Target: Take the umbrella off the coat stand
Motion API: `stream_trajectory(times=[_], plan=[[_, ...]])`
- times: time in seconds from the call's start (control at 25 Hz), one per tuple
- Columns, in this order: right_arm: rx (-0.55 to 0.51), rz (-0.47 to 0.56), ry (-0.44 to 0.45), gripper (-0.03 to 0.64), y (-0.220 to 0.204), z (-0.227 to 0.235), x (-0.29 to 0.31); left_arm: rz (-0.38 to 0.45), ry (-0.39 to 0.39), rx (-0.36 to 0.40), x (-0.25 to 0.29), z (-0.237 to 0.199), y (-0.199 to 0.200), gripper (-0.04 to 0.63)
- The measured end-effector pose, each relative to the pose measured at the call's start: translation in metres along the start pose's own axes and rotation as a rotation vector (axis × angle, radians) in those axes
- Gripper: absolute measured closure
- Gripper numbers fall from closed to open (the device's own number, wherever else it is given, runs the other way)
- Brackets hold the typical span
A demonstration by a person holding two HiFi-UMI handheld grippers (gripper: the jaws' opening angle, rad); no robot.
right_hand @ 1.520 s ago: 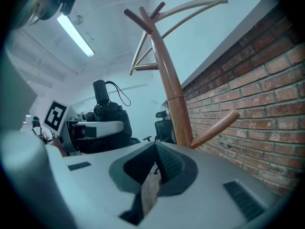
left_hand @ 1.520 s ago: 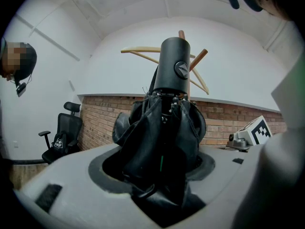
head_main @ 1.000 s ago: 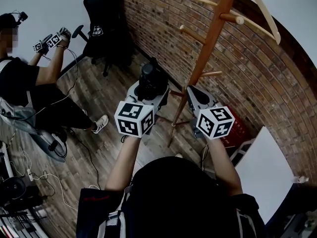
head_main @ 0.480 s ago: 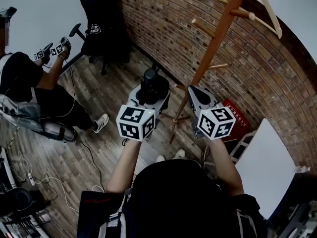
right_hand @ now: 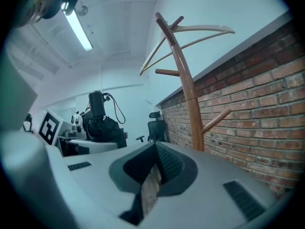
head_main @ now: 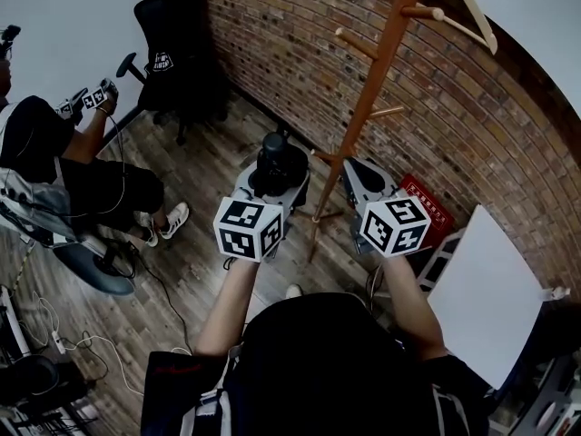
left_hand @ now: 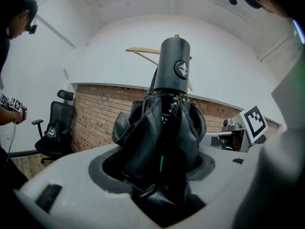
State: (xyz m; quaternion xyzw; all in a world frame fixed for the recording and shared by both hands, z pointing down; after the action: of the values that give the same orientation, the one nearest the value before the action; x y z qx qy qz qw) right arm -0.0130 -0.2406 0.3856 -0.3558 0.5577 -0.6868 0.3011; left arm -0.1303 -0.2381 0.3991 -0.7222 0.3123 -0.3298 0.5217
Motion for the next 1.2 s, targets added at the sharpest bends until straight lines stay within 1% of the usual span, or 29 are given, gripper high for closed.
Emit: stream_trajectory(times=[0.28, 0.52, 0.84, 1.2], plan=[[-0.002, 0.014, 0.000, 0.588, 0.002, 0.007, -0.028, 0.009, -0.013, 0.001, 0.000, 0.033, -0.003, 0.295], [0.003, 0.015, 0.009, 0.588, 0.001, 0.011, -0.059, 0.012, -0.003, 0.002, -0.008, 0.063, -0.006, 0.295], [0.021, 0.015, 0.011, 0.588, -0.010, 0.019, -0.107, -0.006, 0.001, 0.002, -0.019, 0.110, -0.023, 0.295], [0.028, 0.021, 0.029, 0.588, -0.019, 0.018, -0.158, -0.004, 0.018, 0.009, -0.041, 0.158, -0.037, 0.295]])
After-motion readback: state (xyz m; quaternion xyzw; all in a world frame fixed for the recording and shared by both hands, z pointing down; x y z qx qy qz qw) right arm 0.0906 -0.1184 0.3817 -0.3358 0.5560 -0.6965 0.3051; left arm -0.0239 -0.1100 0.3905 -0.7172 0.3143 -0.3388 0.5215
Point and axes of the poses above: the fingertips, and each gripper's own axes: x forward along the fingers, z to its right, y out of its top, the point moved 1 cm from there along -x, backward along the fingers, and after that the axes turned 3 degrees about -x, right-handed, at the moved point
